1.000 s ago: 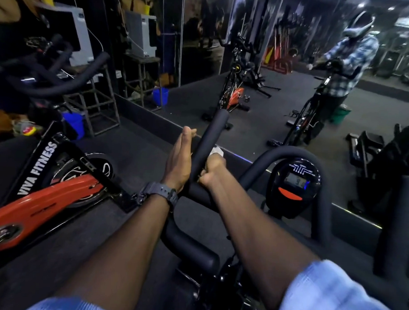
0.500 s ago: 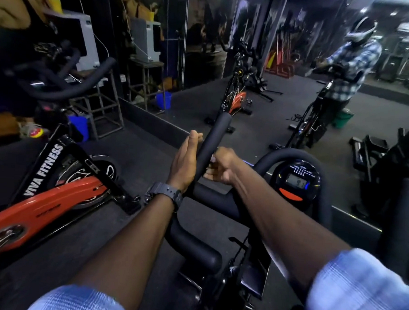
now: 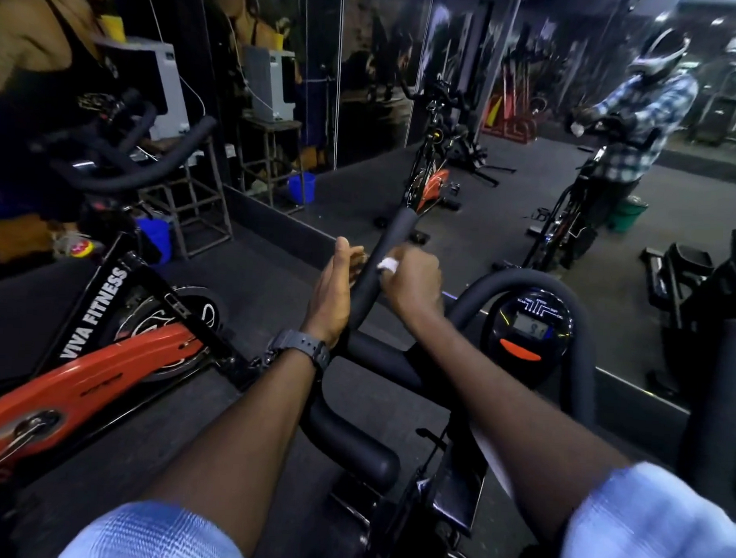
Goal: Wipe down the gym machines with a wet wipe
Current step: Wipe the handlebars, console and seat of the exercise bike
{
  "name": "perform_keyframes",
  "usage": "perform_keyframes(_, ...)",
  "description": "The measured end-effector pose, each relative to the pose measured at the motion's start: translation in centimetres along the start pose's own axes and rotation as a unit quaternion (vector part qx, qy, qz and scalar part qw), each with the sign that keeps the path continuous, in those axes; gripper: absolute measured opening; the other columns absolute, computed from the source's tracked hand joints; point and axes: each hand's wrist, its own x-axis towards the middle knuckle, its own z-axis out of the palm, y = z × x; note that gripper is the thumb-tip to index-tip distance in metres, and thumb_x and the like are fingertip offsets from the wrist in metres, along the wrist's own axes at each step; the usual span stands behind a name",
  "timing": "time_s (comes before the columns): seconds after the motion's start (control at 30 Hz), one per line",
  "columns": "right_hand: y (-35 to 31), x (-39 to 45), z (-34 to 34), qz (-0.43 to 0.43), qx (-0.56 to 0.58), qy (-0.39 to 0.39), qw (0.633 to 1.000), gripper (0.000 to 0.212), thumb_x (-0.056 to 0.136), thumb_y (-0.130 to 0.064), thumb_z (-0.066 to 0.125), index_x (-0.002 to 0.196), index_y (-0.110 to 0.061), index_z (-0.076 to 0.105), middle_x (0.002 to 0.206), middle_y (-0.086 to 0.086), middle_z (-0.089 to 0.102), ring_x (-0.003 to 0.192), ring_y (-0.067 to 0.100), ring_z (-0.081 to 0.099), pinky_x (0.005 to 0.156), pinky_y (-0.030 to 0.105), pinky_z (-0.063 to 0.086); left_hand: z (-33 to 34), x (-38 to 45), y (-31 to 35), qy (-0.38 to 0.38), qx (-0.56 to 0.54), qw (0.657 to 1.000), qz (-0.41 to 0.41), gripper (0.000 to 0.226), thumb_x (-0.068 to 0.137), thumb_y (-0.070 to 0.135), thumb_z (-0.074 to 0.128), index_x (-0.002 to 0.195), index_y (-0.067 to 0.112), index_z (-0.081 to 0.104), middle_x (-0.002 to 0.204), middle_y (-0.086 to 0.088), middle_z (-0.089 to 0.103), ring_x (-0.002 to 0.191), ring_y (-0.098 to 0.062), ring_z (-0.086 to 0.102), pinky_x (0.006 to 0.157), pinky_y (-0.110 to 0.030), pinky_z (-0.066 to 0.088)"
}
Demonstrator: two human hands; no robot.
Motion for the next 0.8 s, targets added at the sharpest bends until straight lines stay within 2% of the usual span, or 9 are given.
perform_keyframes(0.1,-0.8,-2.4,1.0,-0.162,-0.028,-0.144,0.976,0.027,0.079,-0.021,0.061,0.105,-0.021,0.069,0.105,0.011,0.071,0.097,0.032,0.068,0.080,0.035,0.056,0.0,-0.1,0.7,0.004,-0.046,0.998,-0.043,0.085,0.086,0.086,0.023,0.117,0.021,0.068,0.124,-0.004,0.070,0.109,-0.011,0.067,0.089,-0.028,0.052)
perform_keyframes(0.17,-1.0,-1.7,0.2,-0.221,-0.015,-0.181,0.958,0.024,0.077,-0.016,0.065,0.099,-0.022,0.072,0.106,0.007,0.073,0.098,0.026,0.068,0.082,0.025,0.051,-0.4,-0.4,0.7,-0.007,-0.077,0.995,-0.059,0.085,0.096,0.075,0.017,0.123,0.012,0.067,0.120,-0.008,0.072,0.109,-0.017,0.068,0.084,-0.028,0.052)
perform_keyframes(0.23,-1.2,0.3,-0.8,-0.207,0.011,-0.139,0.968,0.019,0.077,-0.011,0.069,0.093,-0.020,0.075,0.100,0.005,0.074,0.095,0.022,0.068,0.077,0.020,0.044,-0.9,-1.0,0.5,-0.019,-0.098,0.993,-0.063,0.088,0.092,0.075,0.019,0.123,0.008,0.067,0.119,-0.010,0.073,0.114,-0.020,0.068,0.096,-0.031,0.052)
perform_keyframes(0.3,-1.3,2.9,-1.6,-0.165,0.026,-0.048,0.985,0.018,0.078,-0.008,0.066,0.090,-0.020,0.073,0.097,0.008,0.072,0.093,0.026,0.067,0.074,0.026,0.046,-1.1,-2.0,0.2,-0.006,-0.099,0.993,-0.070,0.083,0.094,0.075,0.023,0.123,0.010,0.065,0.127,-0.009,0.069,0.121,-0.017,0.064,0.110,-0.034,0.046)
perform_keyframes(0.4,-1.2,4.5,-1.6,-0.185,-0.058,0.016,0.981,0.018,0.079,-0.004,0.059,0.089,-0.014,0.070,0.094,0.012,0.068,0.094,0.032,0.062,0.070,0.029,0.041,-1.4,-3.4,0.0,0.007,-0.083,0.995,-0.052,0.094,0.085,0.087,0.029,0.132,0.012,0.061,0.135,-0.006,0.065,0.125,-0.012,0.060,0.113,-0.032,0.042)
perform_keyframes(0.57,0.2,-2.4,2.3,-0.361,-0.150,-0.088,0.916,0.013,0.084,-0.016,0.060,0.090,-0.009,0.068,0.092,0.016,0.061,0.085,0.035,0.060,0.072,0.043,0.053,-2.4,-4.9,0.2,0.054,-0.100,0.992,-0.051,0.099,0.082,0.089,0.032,0.138,0.012,0.056,0.140,-0.006,0.060,0.124,-0.014,0.059,0.109,-0.031,0.044)
perform_keyframes(0.7,0.7,-6.9,1.3,-0.451,-0.072,-0.163,0.874,0.028,0.080,-0.002,0.061,0.104,-0.014,0.066,0.104,0.006,0.066,0.092,0.026,0.059,0.079,0.034,0.051,-2.9,-6.6,0.2,0.064,-0.077,0.994,-0.049,0.090,0.082,0.086,0.027,0.130,0.017,0.062,0.136,-0.002,0.062,0.122,-0.011,0.060,0.110,-0.034,0.044)
perform_keyframes(0.73,0.9,-6.8,0.4,-0.457,-0.063,-0.172,0.870,0.033,0.078,0.000,0.062,0.107,-0.016,0.067,0.104,0.002,0.068,0.094,0.023,0.060,0.078,0.029,0.049,-3.0,-7.2,0.3,0.062,-0.075,0.994,-0.045,0.091,0.080,0.087,0.028,0.129,0.018,0.063,0.133,0.000,0.063,0.122,-0.012,0.060,0.111,-0.036,0.043)
perform_keyframes(0.8,1.0,-5.6,-0.8,-0.391,-0.041,-0.152,0.907,0.030,0.081,-0.007,0.063,0.106,-0.023,0.069,0.105,-0.003,0.072,0.097,0.019,0.066,0.077,0.027,0.049,-3.0,-8.1,0.3,0.065,-0.068,0.995,-0.039,0.094,0.078,0.087,0.028,0.129,0.016,0.064,0.131,0.001,0.065,0.123,-0.012,0.060,0.114,-0.039,0.042)
